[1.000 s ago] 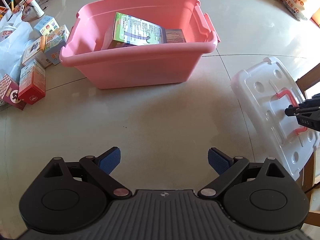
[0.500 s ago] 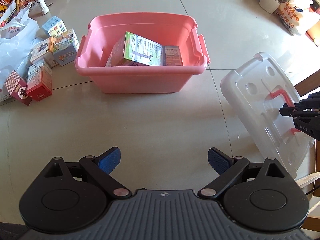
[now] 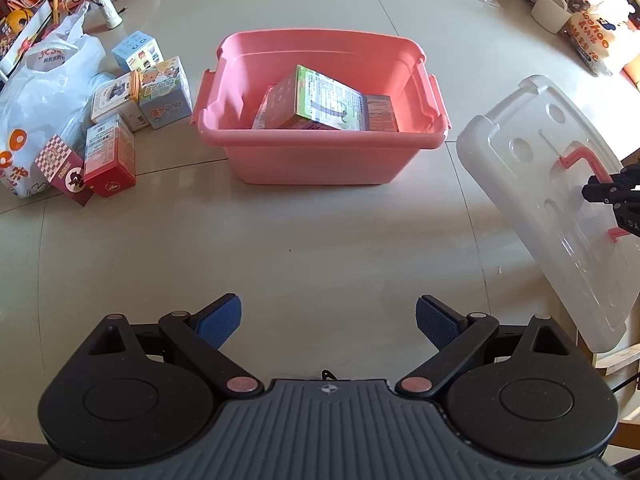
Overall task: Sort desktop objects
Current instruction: 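Lift the white lid by its handle with the right gripper over the bin, then lower the white lid onto the pink bin's rim with the right gripper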
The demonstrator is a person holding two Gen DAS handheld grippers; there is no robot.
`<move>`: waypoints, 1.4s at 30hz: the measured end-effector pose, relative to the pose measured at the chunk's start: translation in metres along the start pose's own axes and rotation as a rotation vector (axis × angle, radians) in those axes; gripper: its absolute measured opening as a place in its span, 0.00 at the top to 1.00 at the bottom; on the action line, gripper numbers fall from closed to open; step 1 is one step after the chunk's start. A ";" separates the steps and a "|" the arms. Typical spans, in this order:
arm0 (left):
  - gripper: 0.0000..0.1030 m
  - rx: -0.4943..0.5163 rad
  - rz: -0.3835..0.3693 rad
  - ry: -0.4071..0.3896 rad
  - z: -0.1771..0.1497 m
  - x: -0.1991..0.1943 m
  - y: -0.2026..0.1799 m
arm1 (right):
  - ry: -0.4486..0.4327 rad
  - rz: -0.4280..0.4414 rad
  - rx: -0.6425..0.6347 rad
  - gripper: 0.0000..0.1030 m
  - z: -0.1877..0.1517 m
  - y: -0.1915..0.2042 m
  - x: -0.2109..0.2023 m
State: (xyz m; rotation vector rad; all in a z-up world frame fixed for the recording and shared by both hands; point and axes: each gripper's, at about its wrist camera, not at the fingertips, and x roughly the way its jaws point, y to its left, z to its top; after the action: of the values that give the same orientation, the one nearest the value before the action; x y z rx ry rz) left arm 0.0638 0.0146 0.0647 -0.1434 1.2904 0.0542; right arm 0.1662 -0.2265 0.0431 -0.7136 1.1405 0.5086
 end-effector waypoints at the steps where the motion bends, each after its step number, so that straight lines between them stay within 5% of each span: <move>1: 0.06 -0.004 0.002 0.001 0.000 0.000 0.002 | -0.006 0.003 -0.013 0.95 0.005 0.004 0.000; 42: 0.06 -0.181 -0.069 0.087 0.044 0.046 0.034 | -0.080 0.076 -0.605 0.95 0.215 0.069 0.088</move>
State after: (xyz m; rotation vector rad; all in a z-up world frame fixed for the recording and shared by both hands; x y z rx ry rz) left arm 0.1143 0.0527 0.0295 -0.3487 1.3655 0.1063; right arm 0.2854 -0.0212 -0.0052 -1.1595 0.9408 0.9578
